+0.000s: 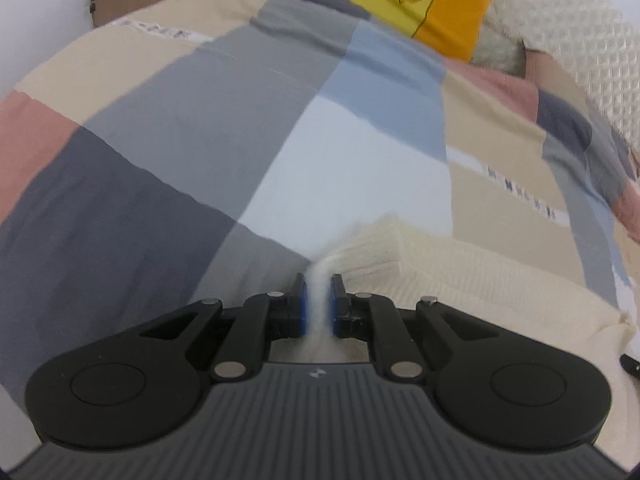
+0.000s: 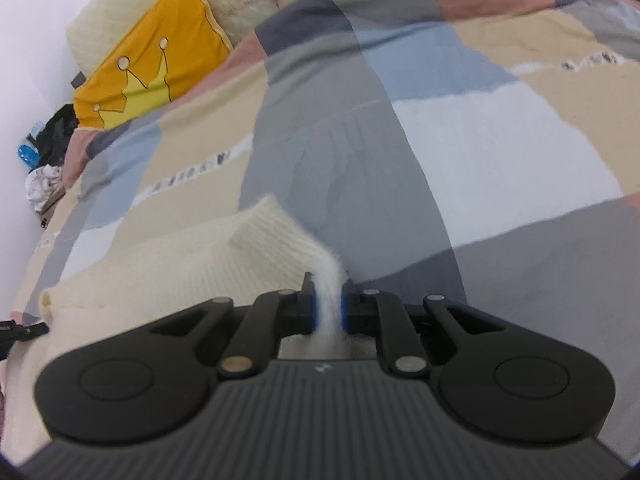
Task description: Fold large clothes
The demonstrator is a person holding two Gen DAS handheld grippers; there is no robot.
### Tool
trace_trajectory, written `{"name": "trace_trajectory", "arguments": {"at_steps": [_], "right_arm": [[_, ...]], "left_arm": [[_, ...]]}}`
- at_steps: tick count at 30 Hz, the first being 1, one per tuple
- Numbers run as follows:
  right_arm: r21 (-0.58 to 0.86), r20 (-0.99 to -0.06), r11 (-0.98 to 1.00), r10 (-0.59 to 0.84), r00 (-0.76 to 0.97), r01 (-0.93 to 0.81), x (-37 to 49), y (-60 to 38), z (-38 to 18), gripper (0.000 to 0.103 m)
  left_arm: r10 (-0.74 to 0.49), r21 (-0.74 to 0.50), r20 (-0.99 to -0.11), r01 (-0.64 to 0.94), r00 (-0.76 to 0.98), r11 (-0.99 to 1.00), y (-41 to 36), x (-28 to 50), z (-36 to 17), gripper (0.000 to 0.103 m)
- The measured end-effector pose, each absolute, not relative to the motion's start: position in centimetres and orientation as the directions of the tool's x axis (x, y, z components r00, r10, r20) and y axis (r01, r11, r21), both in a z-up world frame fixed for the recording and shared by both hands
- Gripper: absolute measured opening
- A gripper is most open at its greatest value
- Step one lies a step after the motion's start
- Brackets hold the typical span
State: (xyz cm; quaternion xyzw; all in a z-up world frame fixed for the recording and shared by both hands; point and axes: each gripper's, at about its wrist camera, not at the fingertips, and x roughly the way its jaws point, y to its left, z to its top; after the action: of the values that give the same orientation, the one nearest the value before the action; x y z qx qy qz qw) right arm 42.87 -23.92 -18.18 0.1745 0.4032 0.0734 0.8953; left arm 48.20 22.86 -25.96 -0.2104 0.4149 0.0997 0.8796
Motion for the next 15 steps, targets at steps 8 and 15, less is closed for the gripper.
{"name": "trace_trajectory", "arguments": {"at_steps": [8,15], "right_arm": [[0.350,-0.719,0.937,0.275,0.639,-0.009,43.1,-23.3,-18.9,0.013],[0.404,-0.691,0.915,0.316,0.651,-0.016,41.7,-23.9,-16.6,0.022]], "left_arm": [[-0.037,-0.312,-0.787,-0.345,0.615,0.885,23.1,48.6,-26.9,0.014],[-0.021,-0.247,-0.778,-0.276,0.627,0.929,21.2,47.3,-23.4,0.055]]}}
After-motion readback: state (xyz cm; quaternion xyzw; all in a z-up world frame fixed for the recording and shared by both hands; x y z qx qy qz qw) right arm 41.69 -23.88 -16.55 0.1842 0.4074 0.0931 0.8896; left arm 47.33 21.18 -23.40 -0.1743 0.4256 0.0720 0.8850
